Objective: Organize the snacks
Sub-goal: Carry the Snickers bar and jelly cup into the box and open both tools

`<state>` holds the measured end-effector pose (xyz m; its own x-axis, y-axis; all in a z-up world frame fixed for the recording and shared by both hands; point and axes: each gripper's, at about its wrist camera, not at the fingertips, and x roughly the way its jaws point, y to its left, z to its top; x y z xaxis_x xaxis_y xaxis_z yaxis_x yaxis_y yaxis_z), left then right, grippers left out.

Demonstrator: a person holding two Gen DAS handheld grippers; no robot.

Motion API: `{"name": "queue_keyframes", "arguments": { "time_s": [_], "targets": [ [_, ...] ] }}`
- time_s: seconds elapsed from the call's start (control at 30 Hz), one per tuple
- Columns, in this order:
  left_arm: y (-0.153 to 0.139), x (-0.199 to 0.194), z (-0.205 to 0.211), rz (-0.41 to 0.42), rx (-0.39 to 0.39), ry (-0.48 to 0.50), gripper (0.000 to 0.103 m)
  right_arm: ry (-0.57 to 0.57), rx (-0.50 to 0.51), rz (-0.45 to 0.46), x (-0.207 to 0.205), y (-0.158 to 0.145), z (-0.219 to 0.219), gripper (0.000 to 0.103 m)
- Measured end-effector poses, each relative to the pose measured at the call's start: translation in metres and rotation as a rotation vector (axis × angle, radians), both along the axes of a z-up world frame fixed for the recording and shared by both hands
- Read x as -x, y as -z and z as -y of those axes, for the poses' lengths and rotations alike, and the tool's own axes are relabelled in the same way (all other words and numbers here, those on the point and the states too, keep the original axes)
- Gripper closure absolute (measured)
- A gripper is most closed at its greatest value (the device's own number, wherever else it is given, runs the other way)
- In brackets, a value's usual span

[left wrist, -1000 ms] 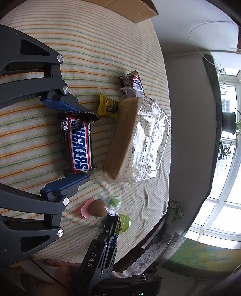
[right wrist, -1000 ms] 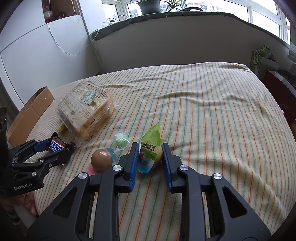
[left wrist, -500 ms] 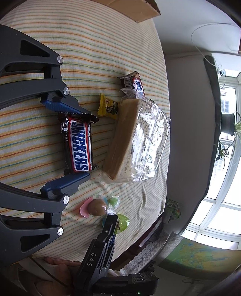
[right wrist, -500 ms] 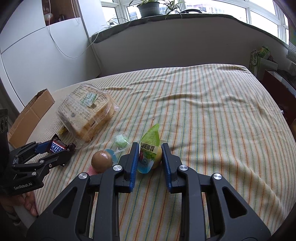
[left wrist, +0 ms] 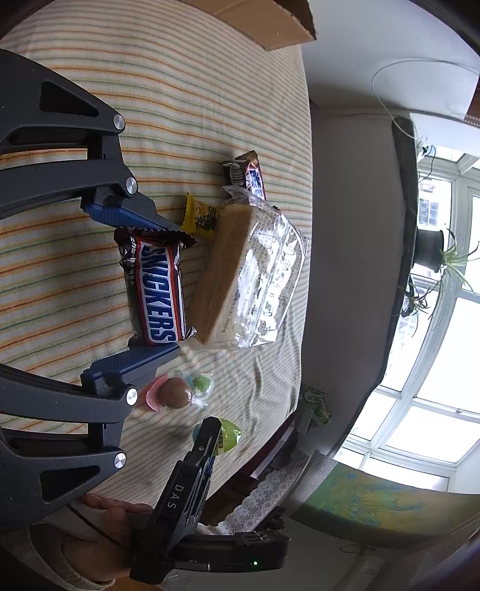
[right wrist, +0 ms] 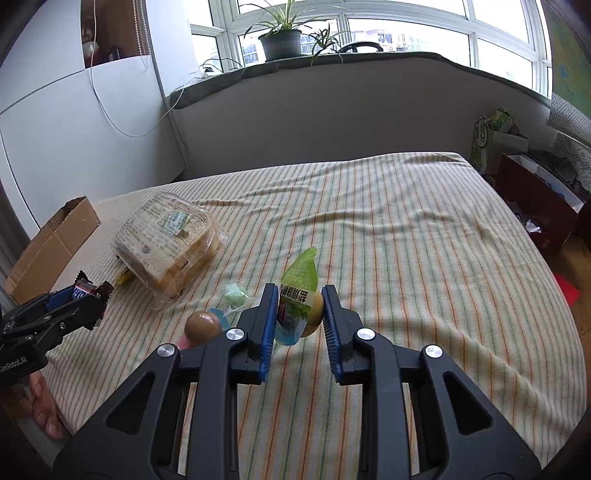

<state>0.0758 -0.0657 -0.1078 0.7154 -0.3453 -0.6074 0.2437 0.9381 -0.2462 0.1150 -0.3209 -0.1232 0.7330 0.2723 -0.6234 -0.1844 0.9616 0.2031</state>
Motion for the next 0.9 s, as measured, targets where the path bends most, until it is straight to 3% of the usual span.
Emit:
{"name": "queue_keyframes", "arguments": {
  "time_s": [0.1, 0.23, 0.37, 0.6, 0.9],
  "targets": [
    [-0.025, 0.017, -0.007, 0.059, 0.016, -0.005, 0.047, 0.026, -0.022, 0.058, 0.025, -0.026, -0.004, 0.078],
    [-0.062, 0.039, -0.021, 0.167, -0.017, -0.022, 0.047, 0.024, -0.009, 0.127, 0.043, -0.059, -0.019, 0.078],
    [-0.082, 0.054, -0.04, 0.206, -0.02, -0.046, 0.047, 0.006, 0.007, 0.172, 0.057, -0.083, -0.04, 0.078],
    [-0.083, 0.07, -0.079, 0.204, 0.02, -0.097, 0.047, -0.071, 0.011, 0.164, 0.067, -0.092, -0.092, 0.078],
    [-0.068, 0.084, -0.157, 0.19, 0.061, -0.225, 0.047, -0.257, 0.055, 0.142, 0.065, -0.092, -0.203, 0.078]
  ]
}}
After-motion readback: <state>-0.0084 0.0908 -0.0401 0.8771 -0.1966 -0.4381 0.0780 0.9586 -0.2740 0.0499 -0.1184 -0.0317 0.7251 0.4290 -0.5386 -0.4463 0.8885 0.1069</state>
